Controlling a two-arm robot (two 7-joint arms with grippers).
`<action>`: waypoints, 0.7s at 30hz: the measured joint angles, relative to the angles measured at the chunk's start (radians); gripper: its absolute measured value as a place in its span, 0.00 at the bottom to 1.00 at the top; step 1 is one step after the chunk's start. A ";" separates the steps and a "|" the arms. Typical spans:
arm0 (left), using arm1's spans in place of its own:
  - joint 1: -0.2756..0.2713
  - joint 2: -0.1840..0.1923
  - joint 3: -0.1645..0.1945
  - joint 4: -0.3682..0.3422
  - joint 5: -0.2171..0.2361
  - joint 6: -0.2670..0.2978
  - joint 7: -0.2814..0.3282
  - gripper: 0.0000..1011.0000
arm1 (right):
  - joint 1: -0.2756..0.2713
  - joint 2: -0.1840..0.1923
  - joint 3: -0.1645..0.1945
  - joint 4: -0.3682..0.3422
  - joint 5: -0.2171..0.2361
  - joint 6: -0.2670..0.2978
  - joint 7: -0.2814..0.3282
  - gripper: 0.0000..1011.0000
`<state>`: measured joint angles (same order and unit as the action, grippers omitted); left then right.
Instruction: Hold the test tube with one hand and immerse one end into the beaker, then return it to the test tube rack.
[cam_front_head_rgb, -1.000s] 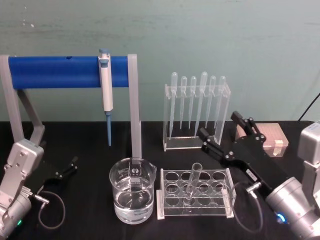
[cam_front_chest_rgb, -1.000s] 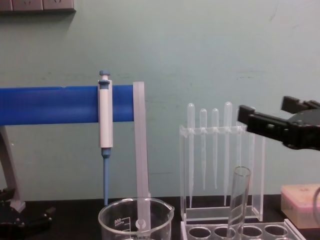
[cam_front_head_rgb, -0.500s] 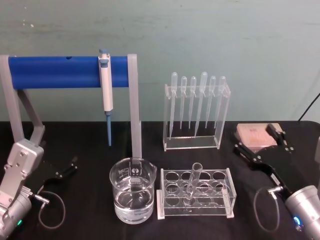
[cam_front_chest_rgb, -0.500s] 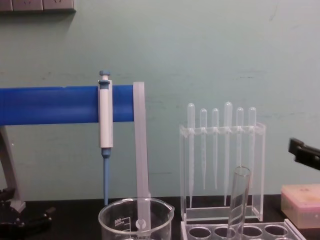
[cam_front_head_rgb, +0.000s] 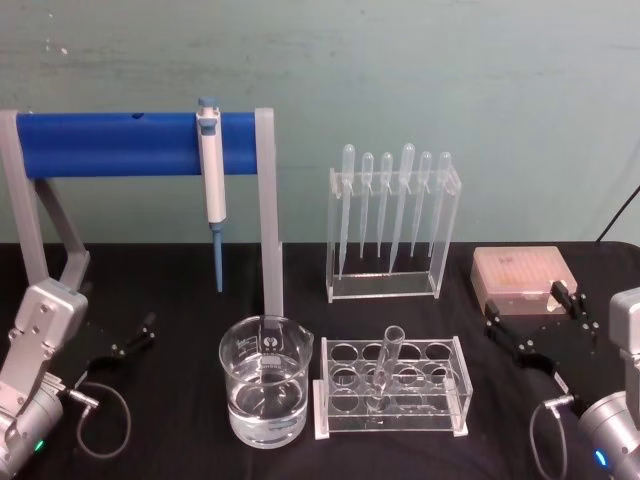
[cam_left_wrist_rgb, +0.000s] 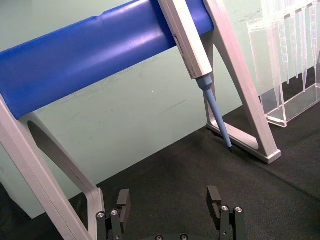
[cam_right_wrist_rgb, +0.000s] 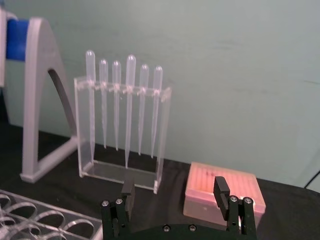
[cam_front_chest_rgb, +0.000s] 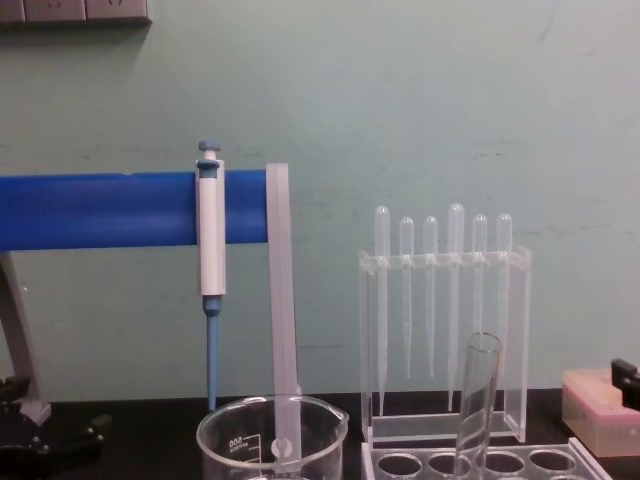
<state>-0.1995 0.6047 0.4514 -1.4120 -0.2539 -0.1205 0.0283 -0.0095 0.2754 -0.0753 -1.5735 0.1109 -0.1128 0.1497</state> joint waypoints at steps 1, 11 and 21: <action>0.000 0.000 0.000 0.000 0.000 0.000 0.000 0.99 | 0.001 0.000 0.000 0.003 -0.006 0.002 -0.002 0.99; 0.000 0.000 0.000 0.000 0.000 0.000 0.000 0.99 | 0.006 -0.009 0.004 0.020 -0.071 0.029 -0.005 0.99; 0.000 0.000 0.000 0.000 0.000 0.000 0.000 0.99 | 0.007 -0.017 0.007 0.018 -0.103 0.042 -0.006 0.99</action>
<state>-0.1995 0.6047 0.4514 -1.4119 -0.2539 -0.1205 0.0283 -0.0030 0.2580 -0.0681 -1.5556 0.0081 -0.0707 0.1436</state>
